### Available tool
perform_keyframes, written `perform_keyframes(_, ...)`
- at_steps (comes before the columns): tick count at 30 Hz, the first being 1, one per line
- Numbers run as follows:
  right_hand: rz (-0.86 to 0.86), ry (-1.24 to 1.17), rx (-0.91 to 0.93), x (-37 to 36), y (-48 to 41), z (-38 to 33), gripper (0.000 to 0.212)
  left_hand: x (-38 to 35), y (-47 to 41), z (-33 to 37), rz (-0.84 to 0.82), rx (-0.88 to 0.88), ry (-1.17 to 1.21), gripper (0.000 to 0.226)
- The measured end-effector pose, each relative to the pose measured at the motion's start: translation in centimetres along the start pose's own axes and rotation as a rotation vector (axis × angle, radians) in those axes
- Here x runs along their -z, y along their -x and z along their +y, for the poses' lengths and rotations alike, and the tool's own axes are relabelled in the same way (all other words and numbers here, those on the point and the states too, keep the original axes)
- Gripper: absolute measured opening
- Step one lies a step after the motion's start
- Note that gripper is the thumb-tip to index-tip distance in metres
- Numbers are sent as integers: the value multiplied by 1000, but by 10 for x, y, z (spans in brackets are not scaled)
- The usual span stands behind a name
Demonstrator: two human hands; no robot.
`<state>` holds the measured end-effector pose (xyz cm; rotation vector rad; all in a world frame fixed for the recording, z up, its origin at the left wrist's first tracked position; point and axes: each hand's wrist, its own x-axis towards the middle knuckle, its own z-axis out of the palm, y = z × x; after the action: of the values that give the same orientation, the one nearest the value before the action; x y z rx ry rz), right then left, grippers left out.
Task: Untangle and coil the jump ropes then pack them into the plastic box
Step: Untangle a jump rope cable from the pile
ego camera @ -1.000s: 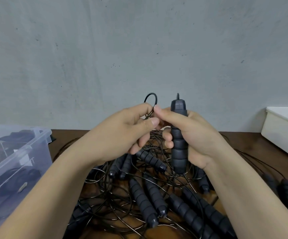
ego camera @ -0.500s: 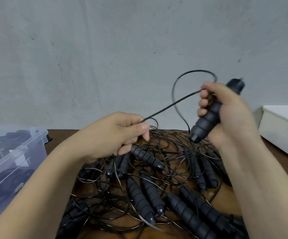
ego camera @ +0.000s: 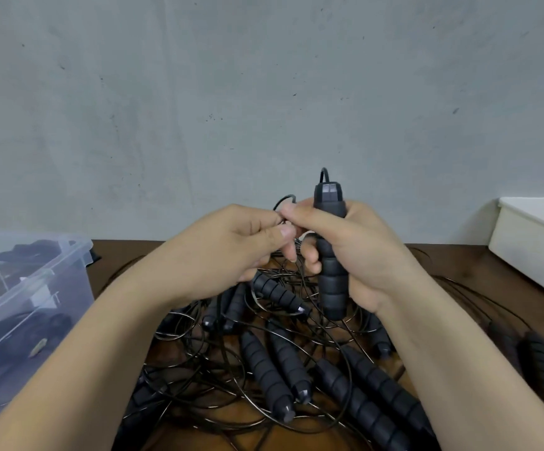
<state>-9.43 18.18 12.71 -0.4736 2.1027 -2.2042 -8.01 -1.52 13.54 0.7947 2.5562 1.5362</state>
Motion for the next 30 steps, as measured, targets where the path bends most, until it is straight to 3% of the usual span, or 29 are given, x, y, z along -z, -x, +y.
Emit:
perform_keyframes(4, 61, -29, 14, 3, 0, -4, 21, -2, 1, 1, -24, 2, -17, 36)
perform_keyframes(12, 498, -427, 289, 50, -2, -29, 11, 13, 2, 1, 30, 5, 5, 35)
perform_keyframes(14, 481, -423, 287, 53, 0, -29, 11, 16, 2, 1, 73, -4, 7, 36)
perform_keyframes(22, 100, -67, 40, 10, 2, -11, 30, 8, 3, 6, 83, -62, -4, 35)
perform_keyframes(30, 138, -69, 99, 10, 2, -11, 18, 6, 3, 7, 58, -30, -29, 30)
